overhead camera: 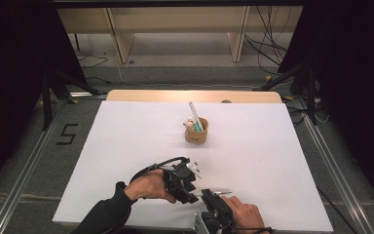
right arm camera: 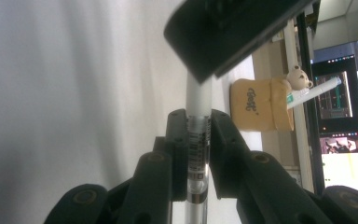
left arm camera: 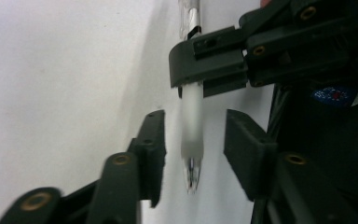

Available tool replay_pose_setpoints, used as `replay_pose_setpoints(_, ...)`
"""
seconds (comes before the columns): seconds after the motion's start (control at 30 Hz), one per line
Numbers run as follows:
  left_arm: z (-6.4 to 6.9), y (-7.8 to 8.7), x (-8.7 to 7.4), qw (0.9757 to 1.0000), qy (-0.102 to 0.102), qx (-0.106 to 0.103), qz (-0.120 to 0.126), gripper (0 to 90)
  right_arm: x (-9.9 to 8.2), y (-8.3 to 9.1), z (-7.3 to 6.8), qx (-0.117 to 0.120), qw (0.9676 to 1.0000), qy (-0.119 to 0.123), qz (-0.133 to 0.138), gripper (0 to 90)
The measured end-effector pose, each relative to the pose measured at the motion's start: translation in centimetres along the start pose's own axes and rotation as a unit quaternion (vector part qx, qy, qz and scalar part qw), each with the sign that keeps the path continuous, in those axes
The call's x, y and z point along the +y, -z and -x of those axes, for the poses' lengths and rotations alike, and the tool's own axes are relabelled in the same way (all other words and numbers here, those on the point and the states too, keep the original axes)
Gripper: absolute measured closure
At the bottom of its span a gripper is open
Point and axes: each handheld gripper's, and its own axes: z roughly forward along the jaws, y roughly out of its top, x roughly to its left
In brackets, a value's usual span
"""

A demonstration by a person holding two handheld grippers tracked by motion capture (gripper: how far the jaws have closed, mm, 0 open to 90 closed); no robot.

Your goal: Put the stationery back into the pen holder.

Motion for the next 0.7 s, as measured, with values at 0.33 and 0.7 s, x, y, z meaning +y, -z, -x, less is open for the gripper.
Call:
replay_pose_setpoints(0.33, -0.9, 2.1, -1.4, 0.9983, 0.011, 0.008, 0.057, 35.9, -1.4, 0.0, 0.9, -0.002, 0.9992, -0.039, -0.009, 79.8)
replay_pose_setpoints(0.7, -2.5, 2.9, -5.2, 0.9857, 0.066, 0.058, 0.144, 29.5, -3.2, 0.0, 3.4, 0.018, 0.9833, -0.179, 0.024, 79.7)
